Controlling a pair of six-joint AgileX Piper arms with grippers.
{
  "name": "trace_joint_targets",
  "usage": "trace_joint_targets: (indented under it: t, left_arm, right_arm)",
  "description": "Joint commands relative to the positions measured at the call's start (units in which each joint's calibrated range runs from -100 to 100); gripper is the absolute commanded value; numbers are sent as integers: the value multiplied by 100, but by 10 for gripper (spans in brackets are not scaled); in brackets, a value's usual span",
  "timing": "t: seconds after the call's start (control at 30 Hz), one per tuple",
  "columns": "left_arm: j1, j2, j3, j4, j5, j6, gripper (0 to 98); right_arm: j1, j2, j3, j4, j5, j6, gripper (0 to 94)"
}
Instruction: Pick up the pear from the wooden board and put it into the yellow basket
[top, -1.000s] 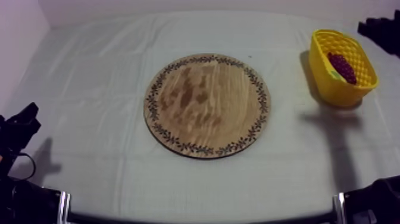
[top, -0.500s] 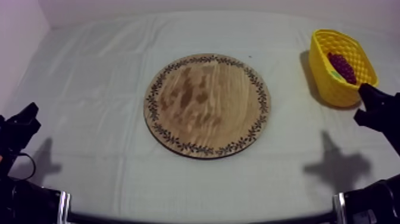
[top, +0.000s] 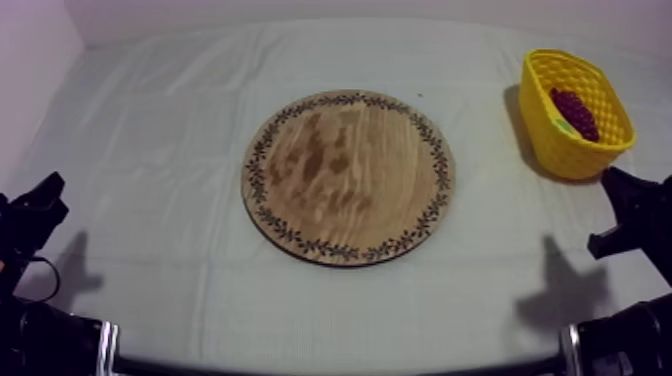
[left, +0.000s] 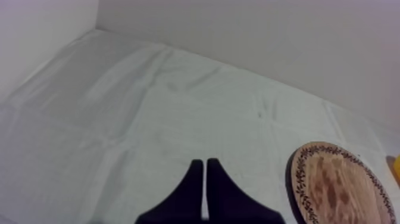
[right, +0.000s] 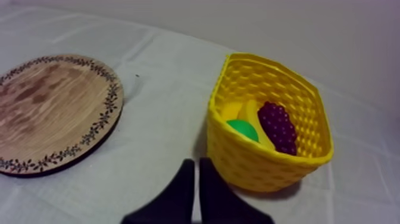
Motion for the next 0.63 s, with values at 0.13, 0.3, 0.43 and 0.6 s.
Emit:
trace_joint_targets:
  t: [0.13,0.3,0.43,0.6]
  left_arm:
    - [0,0,0,0,-1,1,1]
    - [0,0,0,0,-1,1,1]
    - [0,0,0,0,-1,1,1]
    - [0,0,0,0,-1,1,1]
  right_arm:
    - [-29,-10,4,53,83,-162,12]
    - [-33,-10,4,59,93,-186,7]
    - [-33,-11,4,60,94,-190,7]
    - [-33,-11,4,60,95,-191,7]
